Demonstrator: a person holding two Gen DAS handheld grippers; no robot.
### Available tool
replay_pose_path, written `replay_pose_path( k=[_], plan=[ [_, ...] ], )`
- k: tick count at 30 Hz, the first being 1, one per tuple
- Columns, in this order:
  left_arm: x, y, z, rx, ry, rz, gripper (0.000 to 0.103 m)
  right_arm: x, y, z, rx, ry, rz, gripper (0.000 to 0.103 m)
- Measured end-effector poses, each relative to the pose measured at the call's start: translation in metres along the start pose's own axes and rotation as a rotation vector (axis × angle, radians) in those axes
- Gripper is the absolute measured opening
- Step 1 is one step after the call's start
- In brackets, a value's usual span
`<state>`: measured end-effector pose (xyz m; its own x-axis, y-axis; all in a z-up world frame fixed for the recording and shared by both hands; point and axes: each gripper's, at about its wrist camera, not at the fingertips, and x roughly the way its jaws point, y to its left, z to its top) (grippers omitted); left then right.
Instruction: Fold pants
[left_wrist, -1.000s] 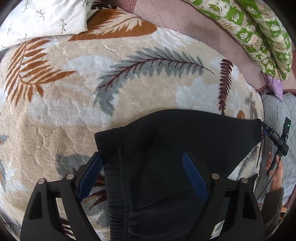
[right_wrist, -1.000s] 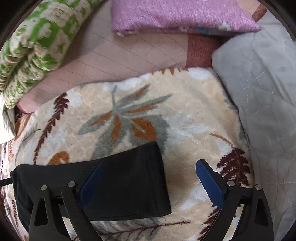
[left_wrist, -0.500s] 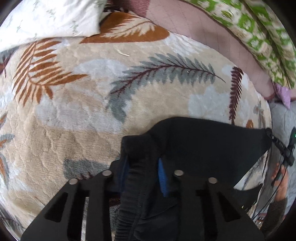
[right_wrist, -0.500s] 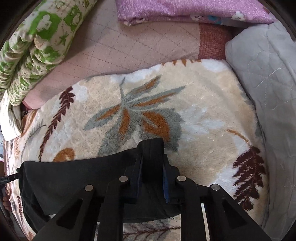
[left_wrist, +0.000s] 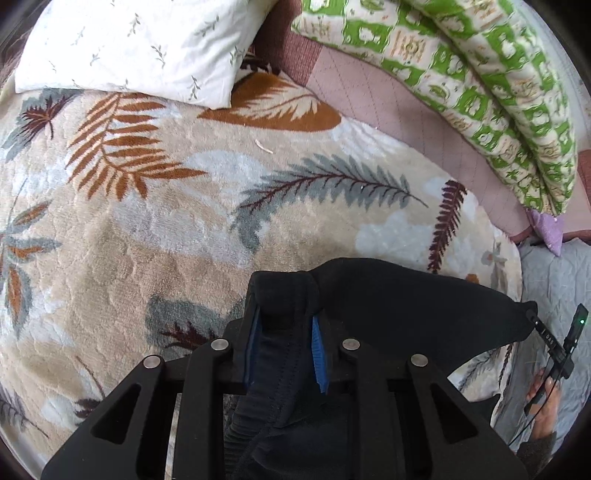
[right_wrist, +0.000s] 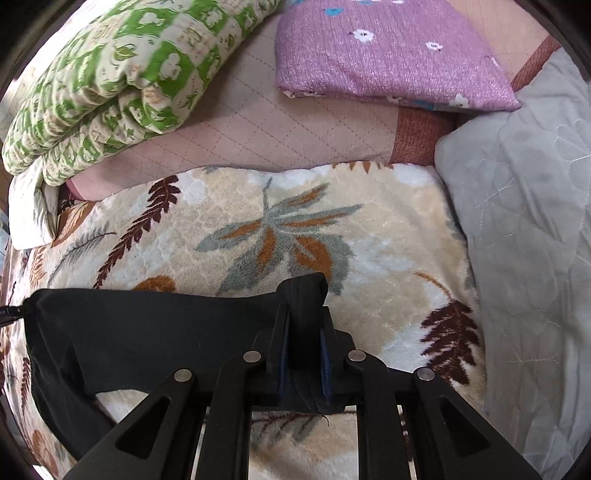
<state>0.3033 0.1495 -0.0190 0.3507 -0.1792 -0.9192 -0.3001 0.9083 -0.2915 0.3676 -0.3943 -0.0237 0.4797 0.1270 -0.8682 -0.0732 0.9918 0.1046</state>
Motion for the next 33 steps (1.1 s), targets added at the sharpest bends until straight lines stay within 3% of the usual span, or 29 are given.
replay_pose_path(
  k=[15, 26, 33],
  plan=[
    [-0.064, 0.007, -0.051, -0.014, -0.139, -0.047, 0.022, -0.065, -0.004, -0.061, 0.023, -0.107, 0.038, 0.014],
    [-0.086, 0.035, -0.136, -0.003, -0.214, -0.074, 0.022, -0.094, -0.008, -0.154, 0.044, -0.141, 0.128, 0.014],
    [-0.064, 0.046, -0.177, 0.068, -0.145, -0.047, 0.022, -0.094, -0.037, -0.217, 0.156, -0.112, 0.149, 0.014]
  ],
)
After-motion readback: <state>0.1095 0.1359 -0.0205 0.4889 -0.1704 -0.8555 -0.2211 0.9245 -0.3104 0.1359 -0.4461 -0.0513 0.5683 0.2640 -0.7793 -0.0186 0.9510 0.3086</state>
